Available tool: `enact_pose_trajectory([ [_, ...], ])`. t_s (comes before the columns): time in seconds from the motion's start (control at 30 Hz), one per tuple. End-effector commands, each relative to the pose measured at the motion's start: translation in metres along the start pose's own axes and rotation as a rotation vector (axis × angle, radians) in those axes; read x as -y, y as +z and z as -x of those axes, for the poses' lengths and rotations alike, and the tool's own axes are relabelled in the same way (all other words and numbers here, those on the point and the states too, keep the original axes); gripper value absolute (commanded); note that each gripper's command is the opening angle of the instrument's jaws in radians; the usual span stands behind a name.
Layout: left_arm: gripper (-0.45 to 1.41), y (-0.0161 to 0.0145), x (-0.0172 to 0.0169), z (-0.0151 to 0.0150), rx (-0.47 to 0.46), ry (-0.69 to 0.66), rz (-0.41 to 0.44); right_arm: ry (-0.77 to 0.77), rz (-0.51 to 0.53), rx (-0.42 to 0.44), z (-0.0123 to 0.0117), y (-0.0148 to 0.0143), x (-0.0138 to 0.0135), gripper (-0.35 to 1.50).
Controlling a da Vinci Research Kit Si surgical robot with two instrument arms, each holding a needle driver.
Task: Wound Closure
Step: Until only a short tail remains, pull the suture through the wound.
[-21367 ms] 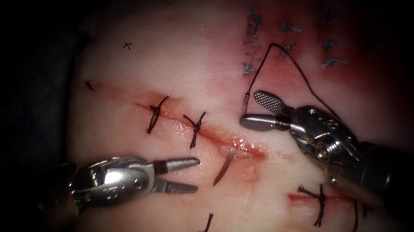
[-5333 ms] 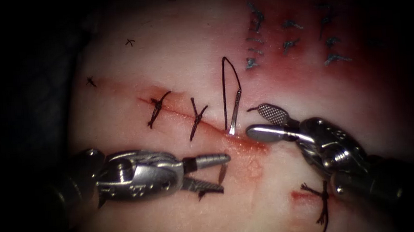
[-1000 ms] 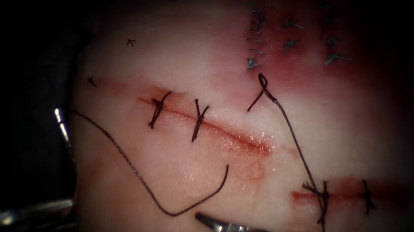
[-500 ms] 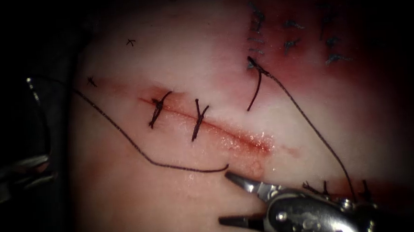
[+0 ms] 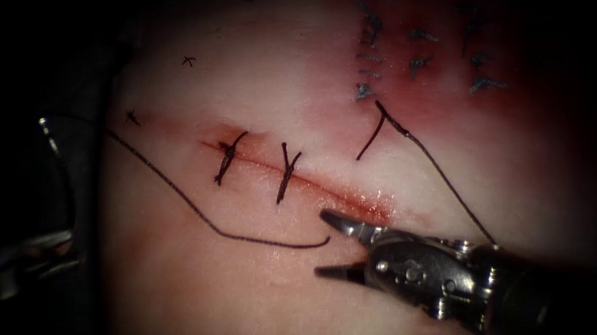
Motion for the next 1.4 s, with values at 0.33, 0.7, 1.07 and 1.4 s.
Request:
enact_pose_trajectory([
  [0.33,-0.35,0.0018,0.0006,0.0005,-0.005,0.001,-0.004,-0.008,-0.071,-0.008,-0.0036,-0.0021,0.0039,-0.35],
  [0.7,-0.35,0.0030,0.0000,0.0011,-0.007,0.008,-0.016,-0.022,-0.150,-0.072,-0.0111,-0.0031,0.0101,-0.35],
  [1.07,-0.35,0.0027,0.0001,0.0012,-0.001,0.014,-0.020,0.018,-0.005,-0.147,-0.0115,-0.0031,0.0081,1.45],
  [1.4,-0.35,0.0025,0.0035,0.0020,0.051,0.117,-0.100,-0.013,0.039,-0.129,-0.0094,-0.0075,0.0050,1.37],
])
